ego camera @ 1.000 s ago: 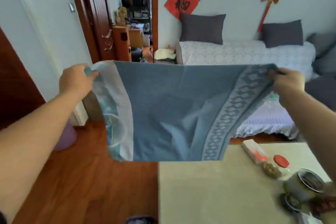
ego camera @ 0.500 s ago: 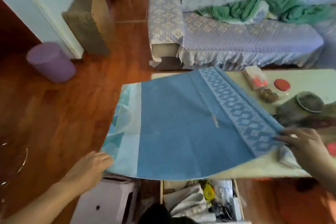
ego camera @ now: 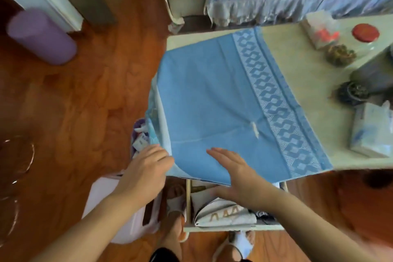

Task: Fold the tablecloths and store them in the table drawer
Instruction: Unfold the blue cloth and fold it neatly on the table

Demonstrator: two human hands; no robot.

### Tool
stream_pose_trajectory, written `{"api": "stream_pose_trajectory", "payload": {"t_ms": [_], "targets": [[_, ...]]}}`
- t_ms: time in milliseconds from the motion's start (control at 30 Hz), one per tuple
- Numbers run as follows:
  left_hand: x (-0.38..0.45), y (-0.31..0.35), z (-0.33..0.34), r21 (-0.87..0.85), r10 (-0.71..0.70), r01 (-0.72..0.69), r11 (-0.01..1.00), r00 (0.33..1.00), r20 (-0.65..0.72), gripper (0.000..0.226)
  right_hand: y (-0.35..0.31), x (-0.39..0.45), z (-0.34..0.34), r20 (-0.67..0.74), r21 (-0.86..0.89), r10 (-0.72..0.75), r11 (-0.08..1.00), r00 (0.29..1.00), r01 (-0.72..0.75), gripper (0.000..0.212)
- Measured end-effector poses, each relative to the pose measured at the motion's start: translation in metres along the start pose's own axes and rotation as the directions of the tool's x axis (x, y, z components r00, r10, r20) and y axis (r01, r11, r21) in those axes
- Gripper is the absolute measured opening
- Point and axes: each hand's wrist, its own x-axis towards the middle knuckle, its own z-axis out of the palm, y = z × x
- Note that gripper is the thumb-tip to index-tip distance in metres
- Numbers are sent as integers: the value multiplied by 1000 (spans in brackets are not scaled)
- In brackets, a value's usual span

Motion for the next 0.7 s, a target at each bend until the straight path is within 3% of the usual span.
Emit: {"api": "stream_pose_trajectory", "payload": {"t_ms": [67,133,167,233,300,367,467,500,567,633,700], "targets": [[20,19,-26,-73,-12,3,997,993,-122,30,-56,30,4,-112,74,-131,987,985,139,80],[35,31,-42,-160,-27,-19,987,960,-279,21,-84,57,-1,-326,71,-152,980,933,185,43],[41,27,-45,-251,-68,-21,968,937,-342,20,-80,67,-7,-435,100,-84,985,897,141,28],[52,-1,-36,-477,-263,73,876,900,-346,28,-49,80,-23,-571,334,232,942,788,-36,5],[63,-64,-2,-619,-562,352,703,807,-179,29,4,80,-42,-585,564,602,783,543,-262,35],[76,-138,36,-629,-774,650,427,622,117,32,65,75,-51,-507,648,809,585,296,-488,43],[98,-218,72,-485,-799,844,228,447,402,35,120,74,-40,-394,660,918,318,47,-681,45],[110,-239,82,-514,-776,850,117,401,487,32,132,80,-33,-377,680,926,266,-15,-683,48],[134,-270,94,-589,-665,779,-216,324,673,33,143,97,-21,-347,723,935,216,-74,-656,45],[161,-295,105,-616,-554,622,-483,328,765,38,152,116,-11,-344,718,933,188,-106,-670,39],[186,-317,120,-670,-546,418,-613,389,742,39,156,128,-6,-352,711,927,178,-126,-680,35]]}}
